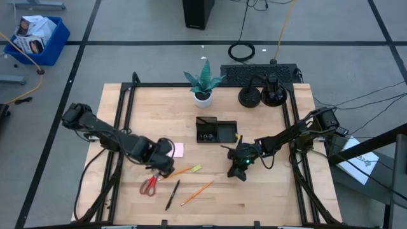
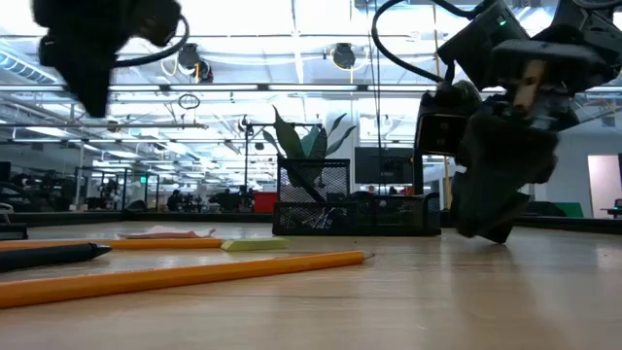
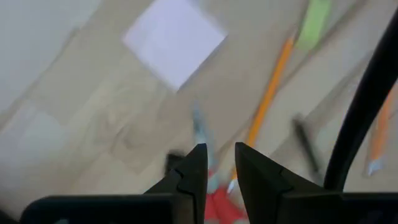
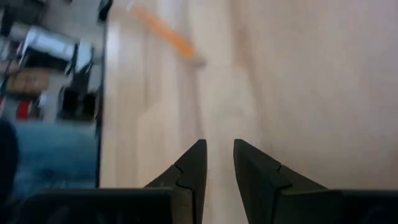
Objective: Pick and place office supplies into organizer
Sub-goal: Put the black binder clip into the black desk organizer
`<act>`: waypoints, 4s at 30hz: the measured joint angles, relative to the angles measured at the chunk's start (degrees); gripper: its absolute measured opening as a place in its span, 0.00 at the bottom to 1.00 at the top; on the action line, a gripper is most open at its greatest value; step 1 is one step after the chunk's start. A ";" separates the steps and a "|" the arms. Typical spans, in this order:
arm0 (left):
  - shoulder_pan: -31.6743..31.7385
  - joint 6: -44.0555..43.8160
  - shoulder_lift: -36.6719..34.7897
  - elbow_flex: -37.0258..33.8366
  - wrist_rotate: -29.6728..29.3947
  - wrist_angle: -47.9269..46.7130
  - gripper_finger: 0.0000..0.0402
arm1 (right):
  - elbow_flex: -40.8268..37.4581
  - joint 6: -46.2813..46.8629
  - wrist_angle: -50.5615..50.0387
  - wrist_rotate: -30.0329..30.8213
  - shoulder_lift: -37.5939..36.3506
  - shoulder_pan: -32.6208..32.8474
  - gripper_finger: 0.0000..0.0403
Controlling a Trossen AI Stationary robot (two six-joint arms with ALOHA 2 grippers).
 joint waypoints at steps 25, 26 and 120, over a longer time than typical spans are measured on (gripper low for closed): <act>-5.46 -4.44 -0.07 -12.53 6.86 -0.30 0.22 | -0.04 24.33 3.60 19.14 0.07 -0.04 0.19; -5.42 -3.31 -0.07 -12.38 6.35 1.38 0.22 | -0.04 25.12 3.68 19.17 0.06 -0.05 0.19; -9.35 0.53 12.92 -4.60 -1.07 3.88 0.22 | 0.04 41.98 7.54 17.14 0.02 0.07 0.19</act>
